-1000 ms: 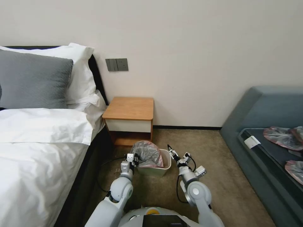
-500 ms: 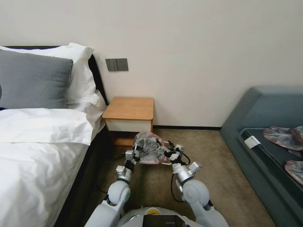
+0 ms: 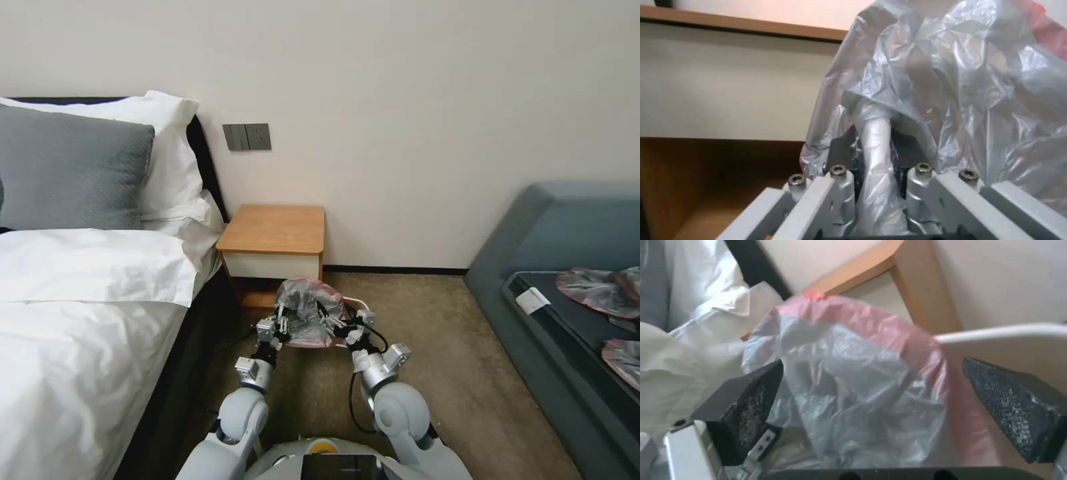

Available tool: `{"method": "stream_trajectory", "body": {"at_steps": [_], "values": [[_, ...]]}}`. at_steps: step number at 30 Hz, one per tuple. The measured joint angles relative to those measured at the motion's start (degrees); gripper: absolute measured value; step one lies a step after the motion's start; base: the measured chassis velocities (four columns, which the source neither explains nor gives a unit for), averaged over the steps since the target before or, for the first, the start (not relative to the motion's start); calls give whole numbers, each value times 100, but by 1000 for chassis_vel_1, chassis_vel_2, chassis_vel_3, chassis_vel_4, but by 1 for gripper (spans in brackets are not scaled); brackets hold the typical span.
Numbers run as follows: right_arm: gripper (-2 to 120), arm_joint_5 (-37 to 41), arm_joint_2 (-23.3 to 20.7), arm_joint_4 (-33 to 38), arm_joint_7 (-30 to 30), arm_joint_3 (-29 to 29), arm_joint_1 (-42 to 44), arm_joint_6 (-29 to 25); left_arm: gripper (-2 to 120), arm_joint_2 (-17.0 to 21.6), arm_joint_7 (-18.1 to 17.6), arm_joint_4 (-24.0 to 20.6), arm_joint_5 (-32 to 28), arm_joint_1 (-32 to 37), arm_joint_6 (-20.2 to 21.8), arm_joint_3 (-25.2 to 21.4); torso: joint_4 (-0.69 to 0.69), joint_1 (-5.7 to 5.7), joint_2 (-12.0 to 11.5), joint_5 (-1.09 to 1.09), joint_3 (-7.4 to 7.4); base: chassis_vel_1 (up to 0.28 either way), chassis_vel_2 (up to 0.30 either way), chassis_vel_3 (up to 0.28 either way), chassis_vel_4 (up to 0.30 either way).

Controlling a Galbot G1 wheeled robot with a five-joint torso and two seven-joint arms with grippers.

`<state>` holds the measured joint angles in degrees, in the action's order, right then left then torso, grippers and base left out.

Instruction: Pick up the garbage bag from the table and place it over the trash can.

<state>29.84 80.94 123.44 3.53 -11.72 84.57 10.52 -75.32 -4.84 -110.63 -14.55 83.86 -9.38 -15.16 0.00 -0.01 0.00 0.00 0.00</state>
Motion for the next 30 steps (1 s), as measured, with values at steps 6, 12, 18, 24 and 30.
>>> {"method": "stream_trajectory", "body": {"at_steps": [6,12,18,24,30], "values": [[100,24,1,-52,69,7,-58,28,9,11,26,-99,13,98,-5,-71,0,0,0,0,0,0,0,0,0],[100,197,-13,-161,67,27,-209,102,9,23,46,-177,30,160,-13,-98,0,0,0,0,0,0,0,0,0],[81,288,-22,-219,68,26,-281,120,9,29,54,-237,52,211,-16,-134,0,0,0,0,0,0,0,0,0],[59,361,-31,-244,62,25,-310,120,9,20,54,-303,59,255,2,-178,0,0,0,0,0,0,0,0,0],[41,352,-28,-285,1,46,-345,63,9,18,39,-335,5,295,91,-219,0,0,0,0,0,0,0,0,0]]}}
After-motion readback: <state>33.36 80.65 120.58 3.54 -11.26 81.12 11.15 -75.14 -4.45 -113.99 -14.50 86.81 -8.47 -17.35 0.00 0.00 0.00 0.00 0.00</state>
